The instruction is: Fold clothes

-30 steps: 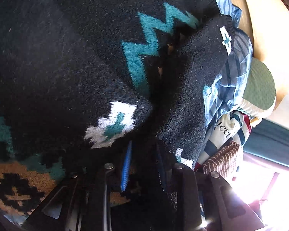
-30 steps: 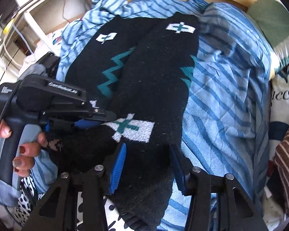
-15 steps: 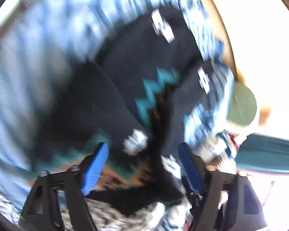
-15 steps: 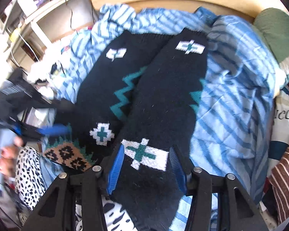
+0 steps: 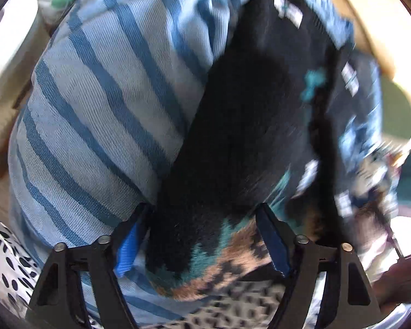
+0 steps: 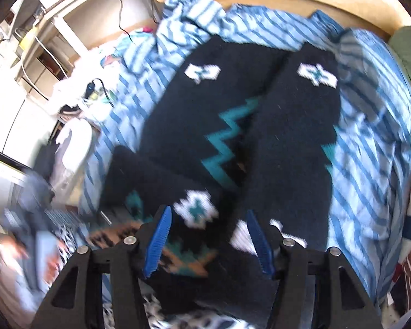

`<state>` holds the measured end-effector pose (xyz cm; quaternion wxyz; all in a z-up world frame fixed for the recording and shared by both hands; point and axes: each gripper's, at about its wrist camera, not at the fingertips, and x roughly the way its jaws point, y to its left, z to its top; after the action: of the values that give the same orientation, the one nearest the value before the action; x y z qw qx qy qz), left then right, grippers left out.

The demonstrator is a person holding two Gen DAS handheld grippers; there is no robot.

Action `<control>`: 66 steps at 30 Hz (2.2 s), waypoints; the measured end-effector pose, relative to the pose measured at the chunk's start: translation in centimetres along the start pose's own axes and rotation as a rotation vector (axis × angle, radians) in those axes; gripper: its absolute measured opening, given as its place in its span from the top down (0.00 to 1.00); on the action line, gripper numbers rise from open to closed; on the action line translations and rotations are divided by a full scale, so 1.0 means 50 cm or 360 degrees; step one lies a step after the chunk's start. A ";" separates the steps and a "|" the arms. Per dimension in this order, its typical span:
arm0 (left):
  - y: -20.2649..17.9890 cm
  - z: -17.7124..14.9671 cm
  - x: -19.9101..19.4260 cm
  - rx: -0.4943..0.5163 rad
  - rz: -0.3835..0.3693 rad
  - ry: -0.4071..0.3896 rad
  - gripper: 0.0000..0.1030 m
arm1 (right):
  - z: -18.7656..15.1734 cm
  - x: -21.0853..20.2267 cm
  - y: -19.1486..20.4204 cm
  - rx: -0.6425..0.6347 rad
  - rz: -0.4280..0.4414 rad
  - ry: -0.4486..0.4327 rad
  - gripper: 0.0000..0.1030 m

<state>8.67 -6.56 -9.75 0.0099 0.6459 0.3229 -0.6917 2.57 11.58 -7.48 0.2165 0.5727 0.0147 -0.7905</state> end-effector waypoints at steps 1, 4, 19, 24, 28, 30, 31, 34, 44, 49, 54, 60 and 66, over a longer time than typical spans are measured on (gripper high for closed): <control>-0.004 -0.007 0.005 0.0023 0.0032 -0.0016 0.48 | 0.016 0.008 0.012 0.0000 -0.0002 0.0007 0.38; -0.012 -0.027 0.006 0.0075 0.0089 -0.0081 0.67 | 0.066 0.034 0.047 0.0001 -0.0007 0.0030 0.33; -0.004 -0.031 -0.048 -0.0191 -0.0106 -0.0005 0.57 | 0.157 0.068 0.125 -0.0062 -0.0104 0.0084 0.29; -0.030 -0.012 -0.055 -0.0151 -0.0076 -0.0048 0.38 | 0.139 0.081 0.083 0.0029 -0.0114 0.0129 0.29; -0.039 0.007 -0.057 -0.0053 0.0033 -0.0135 0.72 | 0.131 0.076 0.067 0.0078 -0.0109 0.0114 0.29; -0.042 0.002 -0.064 0.0006 0.0075 -0.0172 0.77 | 0.131 0.070 0.062 0.0082 -0.0121 0.0104 0.29; -0.049 -0.006 -0.070 0.0042 0.0080 -0.0185 0.77 | 0.131 0.068 0.059 0.0083 -0.0131 0.0100 0.29; -0.075 -0.030 -0.110 0.0121 0.0007 -0.0236 0.78 | 0.137 0.063 0.047 0.0098 -0.0153 0.0089 0.29; -0.079 -0.031 -0.086 0.0028 -0.0202 -0.0153 0.78 | 0.208 0.143 0.075 0.0026 -0.0209 0.0168 0.29; -0.059 -0.019 -0.085 -0.0039 -0.0253 -0.0117 0.78 | 0.260 0.238 0.136 -0.0083 -0.0252 0.0280 0.29; -0.039 -0.010 -0.089 -0.0096 -0.0297 -0.0085 0.79 | 0.271 0.301 0.165 -0.0160 -0.0267 0.0325 0.63; -0.059 -0.021 -0.102 -0.0023 -0.0282 -0.0103 0.79 | 0.246 0.275 0.132 -0.0094 -0.0085 0.0304 0.80; -0.078 -0.031 -0.130 -0.0009 -0.0352 -0.0113 0.79 | 0.252 0.185 0.109 -0.0157 -0.0155 0.0132 0.99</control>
<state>9.46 -5.37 -2.12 -0.0532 0.5814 0.3936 -0.7101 -9.14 0.24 -10.37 0.2049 0.5922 0.0905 -0.7740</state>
